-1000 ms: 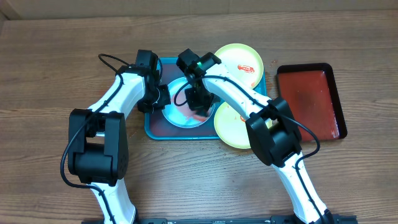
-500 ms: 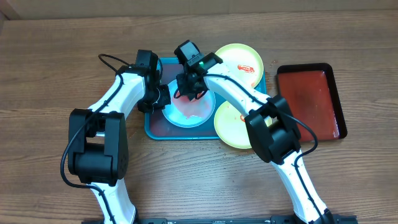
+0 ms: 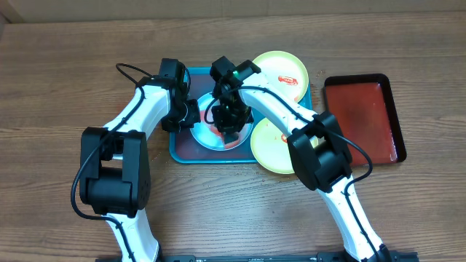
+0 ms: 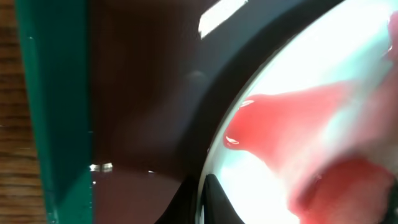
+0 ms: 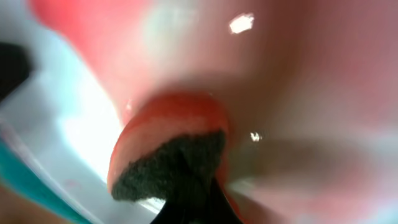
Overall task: Clean dirty plates on tray and stack at the side
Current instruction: 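Scrub the white plate with the sponge while left gripper holds it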
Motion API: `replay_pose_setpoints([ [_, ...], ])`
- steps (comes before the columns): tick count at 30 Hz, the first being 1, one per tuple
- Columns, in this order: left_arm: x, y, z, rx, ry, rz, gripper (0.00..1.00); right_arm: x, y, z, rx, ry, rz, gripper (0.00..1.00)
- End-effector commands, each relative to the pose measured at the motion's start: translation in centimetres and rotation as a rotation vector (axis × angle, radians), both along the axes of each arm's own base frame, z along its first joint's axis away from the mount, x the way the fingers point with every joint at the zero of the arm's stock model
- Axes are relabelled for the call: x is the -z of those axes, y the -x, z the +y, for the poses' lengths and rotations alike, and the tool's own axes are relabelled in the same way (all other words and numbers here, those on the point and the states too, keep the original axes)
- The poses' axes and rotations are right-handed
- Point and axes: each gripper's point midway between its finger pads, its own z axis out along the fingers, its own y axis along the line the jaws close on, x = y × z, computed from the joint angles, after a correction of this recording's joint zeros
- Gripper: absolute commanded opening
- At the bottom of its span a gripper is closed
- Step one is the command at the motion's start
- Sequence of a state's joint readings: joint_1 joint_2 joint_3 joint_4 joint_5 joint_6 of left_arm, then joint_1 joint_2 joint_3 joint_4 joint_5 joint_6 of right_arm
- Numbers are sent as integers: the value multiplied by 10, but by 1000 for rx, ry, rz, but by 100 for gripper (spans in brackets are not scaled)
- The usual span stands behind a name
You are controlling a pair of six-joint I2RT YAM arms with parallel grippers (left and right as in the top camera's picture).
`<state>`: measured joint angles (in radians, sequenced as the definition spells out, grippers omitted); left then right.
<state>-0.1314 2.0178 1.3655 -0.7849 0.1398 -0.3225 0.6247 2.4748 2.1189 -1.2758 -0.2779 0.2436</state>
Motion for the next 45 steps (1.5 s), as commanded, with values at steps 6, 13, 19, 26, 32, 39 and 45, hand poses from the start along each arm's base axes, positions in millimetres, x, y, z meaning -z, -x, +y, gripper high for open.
replay_pose_setpoints([
  [6,14,9,8,1,-44,37,4,12,-75,-62,117,358,-357,4],
  [13,14,9,8,1,-44,37,4,43,-78,-18,139,179,-323,4],
  [19,14,8,7,0,-43,33,4,42,-27,53,21,-189,-61,4],
  [26,14,8,7,0,-43,33,4,29,6,69,-49,-289,72,4],
  [32,14,8,7,0,-43,33,4,27,3,24,-42,-110,83,4],
  [39,14,8,8,0,-43,33,4,12,-44,-51,37,252,-107,4],
  [45,14,8,8,0,-43,33,4,8,-82,-72,122,384,-292,4],
])
